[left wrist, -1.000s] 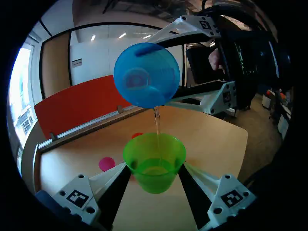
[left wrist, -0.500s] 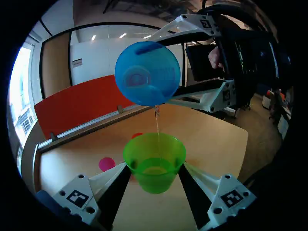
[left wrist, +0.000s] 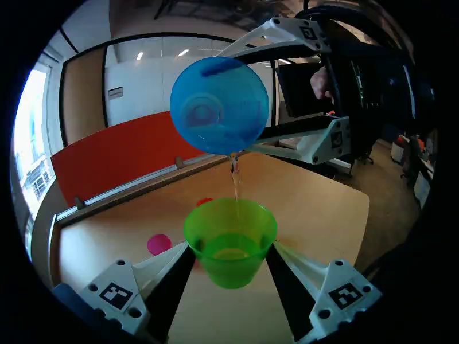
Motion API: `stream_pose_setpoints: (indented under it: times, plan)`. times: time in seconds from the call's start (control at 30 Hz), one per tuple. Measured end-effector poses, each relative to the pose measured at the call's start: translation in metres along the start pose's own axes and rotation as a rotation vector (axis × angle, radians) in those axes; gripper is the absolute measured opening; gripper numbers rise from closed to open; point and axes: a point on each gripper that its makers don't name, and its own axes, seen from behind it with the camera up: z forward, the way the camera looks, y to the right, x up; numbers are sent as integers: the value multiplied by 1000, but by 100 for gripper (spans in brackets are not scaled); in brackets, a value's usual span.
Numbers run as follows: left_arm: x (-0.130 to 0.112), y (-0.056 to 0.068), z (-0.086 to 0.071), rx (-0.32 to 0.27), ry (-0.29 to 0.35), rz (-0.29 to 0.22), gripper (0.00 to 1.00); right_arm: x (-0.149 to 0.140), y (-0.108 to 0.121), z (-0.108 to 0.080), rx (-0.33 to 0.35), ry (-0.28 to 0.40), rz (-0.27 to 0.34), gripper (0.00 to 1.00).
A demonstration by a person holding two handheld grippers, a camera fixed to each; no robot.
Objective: Pour water
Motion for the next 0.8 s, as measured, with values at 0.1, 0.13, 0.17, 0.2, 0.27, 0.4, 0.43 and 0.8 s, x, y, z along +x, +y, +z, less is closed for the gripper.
stream_pose_setpoints:
  times: [0.1,0.13,0.17,0.2,0.27,0.4,0.43,0.8]
  plan:
    - [1,0,0,0,1,0,81,-4,1,3,1,1,-4,86]
    - [1,0,0,0,1,0,81,-5,2,4,0,1,-6,86]
    - [1,0,0,0,1,1,81,-7,2,4,0,1,-9,86]
    - [1,-1,0,1,1,1,81,-8,3,5,-1,1,-11,86]
    - [1,-1,0,1,1,0,81,-11,4,7,-2,2,-15,86]
    - [1,-2,1,0,0,-1,81,-17,7,11,-5,2,-32,86]
    - [1,-2,1,0,0,-1,81,-18,8,11,-5,2,-35,86]
    - [1,-2,2,-2,0,-1,81,-32,15,21,-4,6,-58,86]
